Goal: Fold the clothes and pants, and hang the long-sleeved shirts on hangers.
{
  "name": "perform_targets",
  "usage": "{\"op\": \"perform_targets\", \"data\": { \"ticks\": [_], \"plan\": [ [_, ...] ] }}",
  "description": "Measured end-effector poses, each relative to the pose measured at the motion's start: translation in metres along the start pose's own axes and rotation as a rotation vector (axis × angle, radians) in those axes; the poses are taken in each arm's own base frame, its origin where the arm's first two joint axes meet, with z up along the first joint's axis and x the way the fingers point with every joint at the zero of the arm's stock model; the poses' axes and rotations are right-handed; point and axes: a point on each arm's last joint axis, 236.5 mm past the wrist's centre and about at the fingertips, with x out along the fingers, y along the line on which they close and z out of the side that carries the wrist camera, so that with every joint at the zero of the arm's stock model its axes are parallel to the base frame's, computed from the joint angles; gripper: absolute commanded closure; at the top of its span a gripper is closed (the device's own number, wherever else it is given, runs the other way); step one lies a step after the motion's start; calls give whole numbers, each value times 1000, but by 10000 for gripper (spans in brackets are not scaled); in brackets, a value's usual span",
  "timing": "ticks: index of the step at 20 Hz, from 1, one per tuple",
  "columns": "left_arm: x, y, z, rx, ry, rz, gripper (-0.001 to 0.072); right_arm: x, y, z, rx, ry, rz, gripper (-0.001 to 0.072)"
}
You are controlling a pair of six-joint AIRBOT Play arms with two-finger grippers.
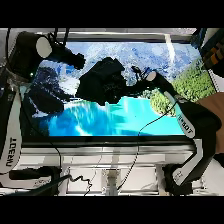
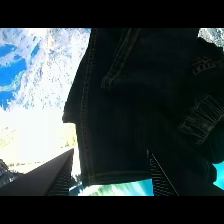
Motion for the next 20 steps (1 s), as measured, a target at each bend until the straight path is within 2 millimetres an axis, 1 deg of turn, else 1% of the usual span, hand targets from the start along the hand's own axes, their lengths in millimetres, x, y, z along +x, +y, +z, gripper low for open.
{"op": "perform_targets", "data": {
  "ticks": [1, 2, 3, 4, 5, 7, 10, 12, 13, 17, 20],
  "plan": [
    [-2, 0, -1, 0, 2, 0, 171, -10, -13, -3, -2, 23, -8, 186],
    [-4, 0, -1, 0, 2, 0, 170, -19, -24, -7, -6, 47, -8, 232],
    [-6, 0, 0, 0, 0, 0, 171, -28, -31, -13, -16, 77, 3, 233],
    [-8, 0, 0, 1, -1, 1, 170, -33, -33, -21, -29, 108, 26, 232],
    [-10, 0, 1, 1, -4, 1, 170, -36, -30, -29, -45, 141, 61, 214],
    [-11, 1, 1, 2, -6, 3, 170, -34, -19, -40, -71, 174, 117, 9],
    [-13, 1, 1, 4, -7, 4, 171, -15, 5, -46, -128, 175, 146, 14],
    [-13, 1, 1, 4, -7, 4, 171, 2, 20, -43, -171, 153, 114, 18],
    [-13, 1, 1, 5, -7, 4, 171, 11, 26, -44, -179, 150, 97, 33],
    [-13, 1, 1, 5, -7, 4, 170, 42, 44, -57, -216, 176, 46, 32],
    [-13, 1, 1, 5, -6, 4, 170, 54, 52, -52, -199, 143, 23, 32]
  ]
}}
